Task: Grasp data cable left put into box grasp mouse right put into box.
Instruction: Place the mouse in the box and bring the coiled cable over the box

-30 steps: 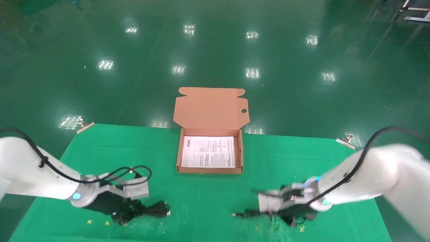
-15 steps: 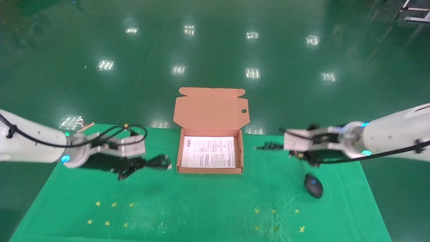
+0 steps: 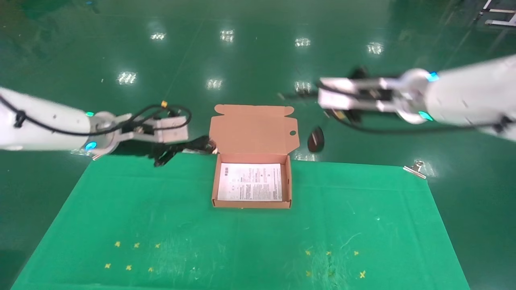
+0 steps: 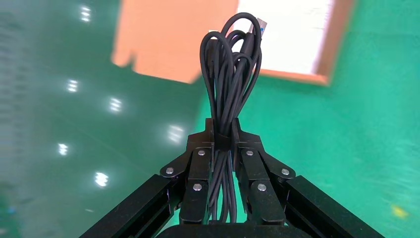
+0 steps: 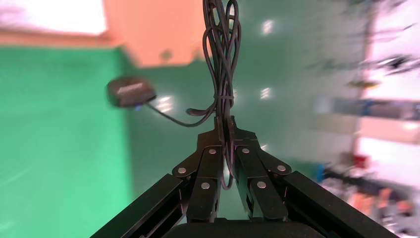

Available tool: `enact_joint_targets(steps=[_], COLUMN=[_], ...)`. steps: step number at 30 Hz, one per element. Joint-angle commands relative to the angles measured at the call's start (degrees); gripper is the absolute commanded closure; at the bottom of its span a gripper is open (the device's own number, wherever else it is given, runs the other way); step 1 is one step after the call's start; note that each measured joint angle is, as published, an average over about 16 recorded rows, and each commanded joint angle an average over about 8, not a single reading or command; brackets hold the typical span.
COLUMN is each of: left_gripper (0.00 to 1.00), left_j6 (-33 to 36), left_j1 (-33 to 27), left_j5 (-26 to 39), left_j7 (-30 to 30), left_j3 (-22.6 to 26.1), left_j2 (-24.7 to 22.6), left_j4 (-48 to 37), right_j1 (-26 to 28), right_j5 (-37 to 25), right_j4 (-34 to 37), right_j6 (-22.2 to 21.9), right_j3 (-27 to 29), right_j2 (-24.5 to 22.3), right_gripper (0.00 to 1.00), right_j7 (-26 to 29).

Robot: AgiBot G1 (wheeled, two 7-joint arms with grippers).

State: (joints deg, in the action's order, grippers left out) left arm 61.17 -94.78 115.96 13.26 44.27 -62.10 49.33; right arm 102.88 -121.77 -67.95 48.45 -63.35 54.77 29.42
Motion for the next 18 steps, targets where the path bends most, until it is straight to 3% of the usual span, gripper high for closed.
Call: enact_joint_targets(steps=[1,10,18], left_gripper=[1.00,1.00,1.00], left_j6=[-0.93,-6.46,-9.72], left_j1=[-1.12,-6.51,-10.21], left_j5=[0.61,1.89,2.26], left_j7=[-0.47,-2.05,-2.40], left_j3=[0.03,-0.68,-1.54], left_j2=[-0.99,-6.35,-8.23], left_j4=[-0.15,-8.21,-14.56], right_j1=[1.14,5.09,6.43], right_j5=[-0.26,6.62,15.59], right_j4=[1.28,17.80,30.01], right_j6=[-2.04,-12.76,-18.00], right_j3=[0.57,2.12,3.82], right_j2=[1.80,13.36,21.70], right_gripper=[1.00,1.00,1.00], right_j7=[-0.89,-14.06,-26.43])
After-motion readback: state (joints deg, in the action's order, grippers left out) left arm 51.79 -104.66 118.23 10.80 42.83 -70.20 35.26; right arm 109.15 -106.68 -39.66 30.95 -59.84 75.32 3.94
